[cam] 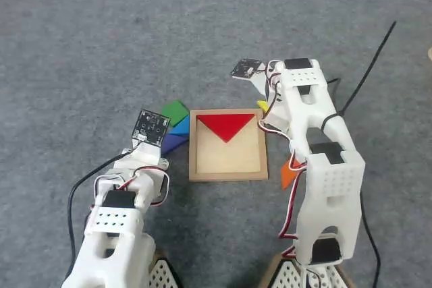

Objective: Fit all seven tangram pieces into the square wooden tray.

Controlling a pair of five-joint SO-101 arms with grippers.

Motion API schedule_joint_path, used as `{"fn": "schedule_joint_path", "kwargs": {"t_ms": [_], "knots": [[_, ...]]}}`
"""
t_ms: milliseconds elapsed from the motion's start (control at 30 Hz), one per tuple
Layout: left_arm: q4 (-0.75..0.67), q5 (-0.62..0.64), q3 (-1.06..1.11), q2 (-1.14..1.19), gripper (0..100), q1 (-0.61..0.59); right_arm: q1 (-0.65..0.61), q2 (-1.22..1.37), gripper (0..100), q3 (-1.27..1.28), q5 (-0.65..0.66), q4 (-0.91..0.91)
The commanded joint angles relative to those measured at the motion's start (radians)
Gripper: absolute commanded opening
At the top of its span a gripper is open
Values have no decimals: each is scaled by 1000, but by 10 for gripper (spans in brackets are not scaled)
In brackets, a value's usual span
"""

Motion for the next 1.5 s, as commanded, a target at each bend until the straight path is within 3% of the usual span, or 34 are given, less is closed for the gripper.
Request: {"fn": "schedule_joint_path", "kwargs": {"t_ms": [0, 933, 1467], "knots": [[-15, 2, -42, 2, 14, 0, 16, 5, 314, 5, -14, 36], [-15, 2, -42, 2, 14, 0, 51, -8, 314, -8, -94, 38], [-15, 2, -42, 2, 14, 0, 47, -180, 313, -9, -144, 94]]}}
